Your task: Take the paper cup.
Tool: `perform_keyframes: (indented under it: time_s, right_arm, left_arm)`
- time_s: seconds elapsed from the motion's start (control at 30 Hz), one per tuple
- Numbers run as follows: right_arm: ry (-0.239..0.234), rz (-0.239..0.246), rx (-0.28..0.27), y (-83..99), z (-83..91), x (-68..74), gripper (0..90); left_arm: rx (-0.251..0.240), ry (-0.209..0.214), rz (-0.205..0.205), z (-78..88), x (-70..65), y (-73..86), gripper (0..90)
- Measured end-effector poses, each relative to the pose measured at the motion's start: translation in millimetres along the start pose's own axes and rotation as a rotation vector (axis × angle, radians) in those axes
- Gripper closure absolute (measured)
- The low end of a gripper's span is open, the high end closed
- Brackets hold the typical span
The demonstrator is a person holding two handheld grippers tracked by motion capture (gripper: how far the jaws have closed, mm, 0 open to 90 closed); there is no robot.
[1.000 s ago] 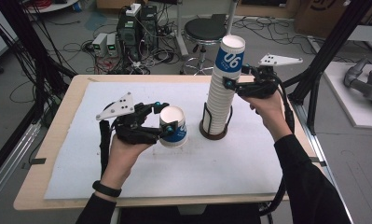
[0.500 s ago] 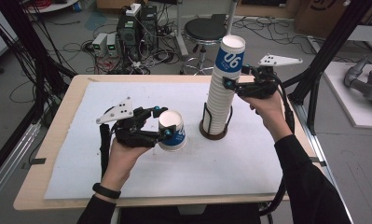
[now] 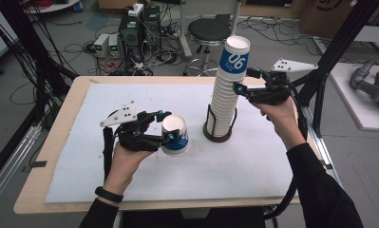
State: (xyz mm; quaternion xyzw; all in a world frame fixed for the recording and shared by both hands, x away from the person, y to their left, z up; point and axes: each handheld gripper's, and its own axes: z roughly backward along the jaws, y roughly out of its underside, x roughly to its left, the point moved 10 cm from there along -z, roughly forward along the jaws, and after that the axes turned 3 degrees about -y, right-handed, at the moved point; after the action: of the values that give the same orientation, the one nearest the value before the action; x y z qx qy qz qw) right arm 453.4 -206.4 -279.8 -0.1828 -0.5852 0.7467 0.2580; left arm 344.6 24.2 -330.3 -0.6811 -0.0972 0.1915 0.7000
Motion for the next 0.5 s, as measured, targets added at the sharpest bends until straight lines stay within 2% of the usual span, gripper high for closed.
perform_keyframes:
  time_s: [0.2,0.27,0.37,0.5]
  right_arm:
    - [-0.006,-0.010,-0.004,12.1,12.2,2.5,14.0]
    - [-0.026,0.004,-0.022,15.7,17.4,7.0,14.0]
    - [-0.025,-0.009,-0.019,23.8,22.1,11.9,14.0]
    - [-0.044,0.007,-0.040,38.8,28.1,23.8,14.0]
  left_arm:
    - [0.002,0.001,0.000,-0.3,0.9,3.5,30.4]
    - [0.004,0.001,0.000,-1.0,1.3,5.3,30.4]
    - [0.009,0.002,0.003,-2.5,2.1,8.1,30.4]
    - [0.015,0.007,0.002,-4.1,1.0,9.8,30.4]
